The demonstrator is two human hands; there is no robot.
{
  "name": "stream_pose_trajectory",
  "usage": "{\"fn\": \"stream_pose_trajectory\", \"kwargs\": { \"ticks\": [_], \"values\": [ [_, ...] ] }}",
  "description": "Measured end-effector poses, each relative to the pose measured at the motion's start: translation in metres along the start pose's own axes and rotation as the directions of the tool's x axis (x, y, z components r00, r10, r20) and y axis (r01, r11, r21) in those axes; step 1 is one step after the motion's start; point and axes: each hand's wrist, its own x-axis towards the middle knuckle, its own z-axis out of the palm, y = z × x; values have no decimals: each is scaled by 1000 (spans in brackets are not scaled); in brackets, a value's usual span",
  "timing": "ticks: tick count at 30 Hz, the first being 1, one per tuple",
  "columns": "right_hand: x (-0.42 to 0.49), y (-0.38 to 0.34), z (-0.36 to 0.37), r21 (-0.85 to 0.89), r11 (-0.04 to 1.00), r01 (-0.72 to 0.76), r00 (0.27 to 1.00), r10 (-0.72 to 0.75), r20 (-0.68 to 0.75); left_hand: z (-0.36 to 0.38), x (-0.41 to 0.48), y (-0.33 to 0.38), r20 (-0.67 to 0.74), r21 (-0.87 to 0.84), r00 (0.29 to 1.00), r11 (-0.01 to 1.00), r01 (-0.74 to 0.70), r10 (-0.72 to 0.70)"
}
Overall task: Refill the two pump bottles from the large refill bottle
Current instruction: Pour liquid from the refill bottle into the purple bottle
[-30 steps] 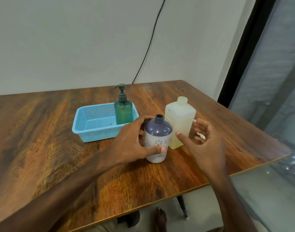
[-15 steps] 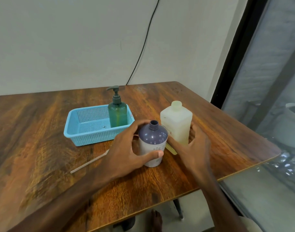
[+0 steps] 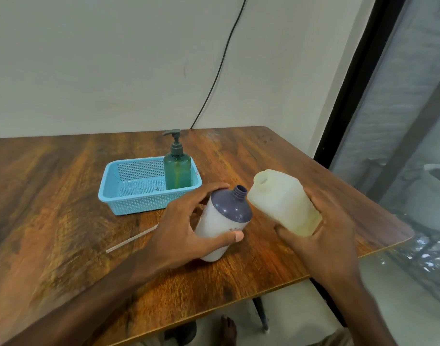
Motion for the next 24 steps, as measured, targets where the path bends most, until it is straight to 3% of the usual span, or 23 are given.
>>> {"fn": "stream_pose_trajectory", "kwargs": {
  "ticks": [15, 24],
  "values": [
    [4, -5, -12, -145, 979, 146, 989, -139, 54, 0, -2, 1, 1, 33, 1000, 999, -15, 15],
    [6, -3, -14, -156, 975, 156, 987, -147, 64, 0, -3, 0, 22, 50, 999, 998, -30, 29]
  ]
}}
